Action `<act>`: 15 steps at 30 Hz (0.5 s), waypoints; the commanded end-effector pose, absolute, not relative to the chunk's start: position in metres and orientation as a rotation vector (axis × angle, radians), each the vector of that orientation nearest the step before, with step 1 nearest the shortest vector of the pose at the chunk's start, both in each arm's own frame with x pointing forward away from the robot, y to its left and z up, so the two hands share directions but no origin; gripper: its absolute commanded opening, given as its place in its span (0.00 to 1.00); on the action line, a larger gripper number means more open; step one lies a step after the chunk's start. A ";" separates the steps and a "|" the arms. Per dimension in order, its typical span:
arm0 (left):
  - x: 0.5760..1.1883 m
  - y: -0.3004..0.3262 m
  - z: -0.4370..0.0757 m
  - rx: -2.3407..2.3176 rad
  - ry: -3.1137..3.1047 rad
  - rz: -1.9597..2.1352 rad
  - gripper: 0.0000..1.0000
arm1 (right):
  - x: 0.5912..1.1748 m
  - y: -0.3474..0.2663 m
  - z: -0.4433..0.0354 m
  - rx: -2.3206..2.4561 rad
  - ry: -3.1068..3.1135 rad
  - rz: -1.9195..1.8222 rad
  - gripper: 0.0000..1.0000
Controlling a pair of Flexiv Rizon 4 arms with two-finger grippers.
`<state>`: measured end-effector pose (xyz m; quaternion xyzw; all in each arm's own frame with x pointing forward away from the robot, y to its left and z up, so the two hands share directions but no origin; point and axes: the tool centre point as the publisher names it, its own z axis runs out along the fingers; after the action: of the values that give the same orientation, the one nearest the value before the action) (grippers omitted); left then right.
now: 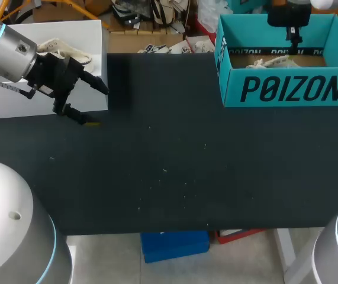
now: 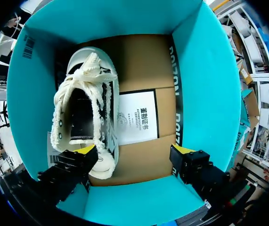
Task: Take the shoe out of the shoebox, open the shoe tongue, remove and reinsert the insole, then place the shoe into the shoebox
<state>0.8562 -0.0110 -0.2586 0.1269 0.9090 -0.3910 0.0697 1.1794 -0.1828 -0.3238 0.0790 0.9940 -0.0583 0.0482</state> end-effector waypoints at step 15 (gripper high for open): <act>0.856 -0.011 -0.258 0.382 2.740 -1.171 1.00 | 1.106 -0.159 -0.225 0.425 2.923 -0.214 1.00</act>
<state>0.8562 -0.0110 -0.2586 0.1269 0.9090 -0.3909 0.0697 1.1377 -0.1691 -0.2442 0.1351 0.9872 -0.0609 0.0586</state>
